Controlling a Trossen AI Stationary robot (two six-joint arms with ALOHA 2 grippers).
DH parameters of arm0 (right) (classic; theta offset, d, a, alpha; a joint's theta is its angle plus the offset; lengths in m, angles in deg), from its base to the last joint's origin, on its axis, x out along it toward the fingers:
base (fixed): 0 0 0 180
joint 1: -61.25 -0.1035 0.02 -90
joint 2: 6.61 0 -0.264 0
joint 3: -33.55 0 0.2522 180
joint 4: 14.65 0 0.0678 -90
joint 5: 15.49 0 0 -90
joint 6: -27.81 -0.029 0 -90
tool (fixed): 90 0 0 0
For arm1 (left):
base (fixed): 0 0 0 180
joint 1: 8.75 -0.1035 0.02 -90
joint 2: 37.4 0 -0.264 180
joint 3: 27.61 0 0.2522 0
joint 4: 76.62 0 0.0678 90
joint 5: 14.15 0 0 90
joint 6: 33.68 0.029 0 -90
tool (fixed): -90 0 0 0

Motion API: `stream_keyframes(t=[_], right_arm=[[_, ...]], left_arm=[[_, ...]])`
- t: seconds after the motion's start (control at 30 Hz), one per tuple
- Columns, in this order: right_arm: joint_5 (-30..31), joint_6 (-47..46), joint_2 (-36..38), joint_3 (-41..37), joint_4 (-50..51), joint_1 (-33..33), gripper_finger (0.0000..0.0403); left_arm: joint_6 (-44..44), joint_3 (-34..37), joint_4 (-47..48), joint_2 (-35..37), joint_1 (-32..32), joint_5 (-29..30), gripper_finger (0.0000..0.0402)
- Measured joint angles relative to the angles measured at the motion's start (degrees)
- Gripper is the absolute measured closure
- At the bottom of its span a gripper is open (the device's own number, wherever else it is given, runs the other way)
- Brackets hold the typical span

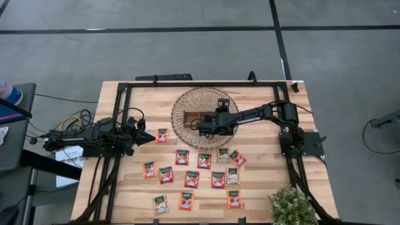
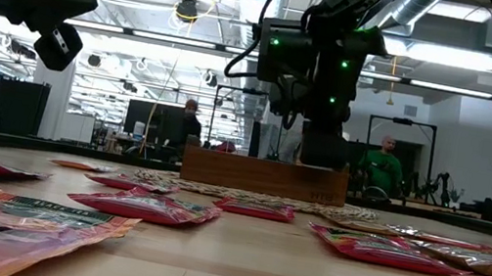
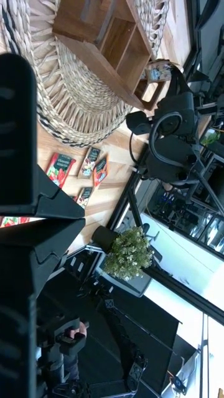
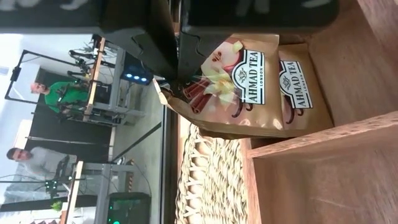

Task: Pick & Place Tea
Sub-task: Put the brown tea bag into the right slot of the wooden organizer, then put the top right brown tea bag into the right slot of the wooden organizer

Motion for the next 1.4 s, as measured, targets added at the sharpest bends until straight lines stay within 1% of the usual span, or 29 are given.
stream_keyframes(t=[0.1,0.23,0.33,0.47,0.63,0.77,0.93,1.07,1.13,1.2,1.27,1.3,1.33,1.4], right_arm=[[-0.9,0.0,0.0,0.0,-0.4,0.0,0.0378],[-0.8,0.0,0.0,0.0,-0.3,0.0,0.0349],[-0.7,0.1,0.0,0.0,-0.2,0.0,0.0334],[-0.6,0.1,0.0,0.0,0.0,0.0,0.0327],[-0.2,4.3,0.2,0.0,0.3,0.0,0.0326],[0.0,5.5,0.4,1.1,1.0,-0.2,0.0326],[2.4,5.5,0.4,4.3,5.9,-0.5,0.0326],[2.6,5.4,0.4,9.0,13.1,-1.3,0.0326],[2.6,3.3,0.4,12.2,18.2,-2.1,0.0326],[2.2,-1.7,0.4,16.1,24.1,-3.2,0.0326],[0.5,-7.2,0.5,19.7,31.4,-4.5,0.0326],[-0.8,-8.8,0.7,21.2,33.2,-5.2,0.0326],[-2.4,-8.9,1.5,21.8,32.8,-6.0,0.0326],[-8.1,-7.0,4.5,21.7,32.1,-7.9,0.0326]], left_arm=[[0.0,0.0,0.0,0.0,0.0,0.0,0.0402],[0.1,0.0,0.0,0.0,0.0,0.0,0.0402],[0.0,0.0,0.0,0.0,0.0,0.0,0.0402],[0.0,0.0,0.0,0.0,0.0,0.0,0.0402],[0.0,0.0,0.0,0.0,0.0,0.0,0.0402],[0.1,0.0,0.0,0.0,0.0,0.0,0.0402],[0.1,0.0,0.0,0.0,0.0,0.0,0.0402],[0.2,0.0,0.0,0.0,0.0,0.0,0.0402],[0.1,0.0,0.0,0.0,0.0,0.0,0.0402],[0.0,0.0,0.0,0.0,0.0,0.0,0.0402],[0.0,0.0,0.0,0.0,0.0,0.0,0.0402],[0.0,0.0,0.0,0.0,0.0,0.0,0.0402],[0.0,0.0,0.0,0.0,0.0,0.0,0.0402],[0.0,0.0,0.0,0.0,0.0,0.0,0.0402]])
